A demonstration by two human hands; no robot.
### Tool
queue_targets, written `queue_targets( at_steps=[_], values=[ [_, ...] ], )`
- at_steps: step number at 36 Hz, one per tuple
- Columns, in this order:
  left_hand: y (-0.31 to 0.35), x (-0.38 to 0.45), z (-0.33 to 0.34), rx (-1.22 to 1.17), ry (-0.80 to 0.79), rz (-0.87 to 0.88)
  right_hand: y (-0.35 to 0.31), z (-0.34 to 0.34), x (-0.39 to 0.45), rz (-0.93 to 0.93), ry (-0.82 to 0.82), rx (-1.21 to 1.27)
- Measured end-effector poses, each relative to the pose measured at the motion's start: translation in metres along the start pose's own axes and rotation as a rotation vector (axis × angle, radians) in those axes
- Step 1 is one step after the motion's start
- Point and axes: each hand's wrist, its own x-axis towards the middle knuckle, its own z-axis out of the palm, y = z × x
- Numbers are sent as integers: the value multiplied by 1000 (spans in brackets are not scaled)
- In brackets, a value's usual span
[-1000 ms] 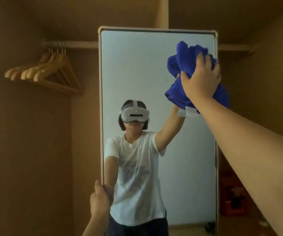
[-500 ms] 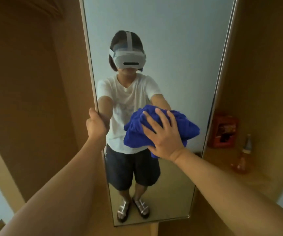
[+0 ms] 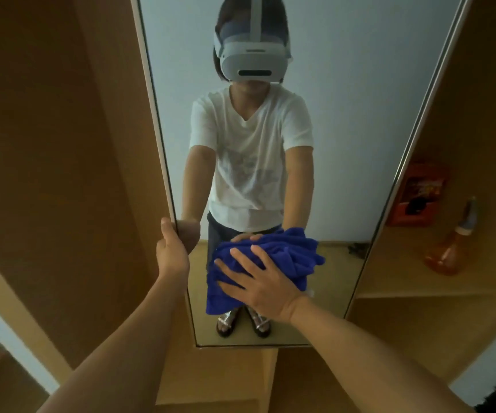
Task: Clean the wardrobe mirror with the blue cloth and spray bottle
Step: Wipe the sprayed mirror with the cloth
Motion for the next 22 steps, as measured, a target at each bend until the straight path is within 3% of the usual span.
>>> queue_targets(
  at_steps=[9, 22],
  values=[
    [-13, 17, 19, -113, 162, 79, -56, 36, -46, -169, -309, 35],
    [-15, 28, 23, -154, 211, 130, -77, 71, -136, -313, -531, 179]
  ],
)
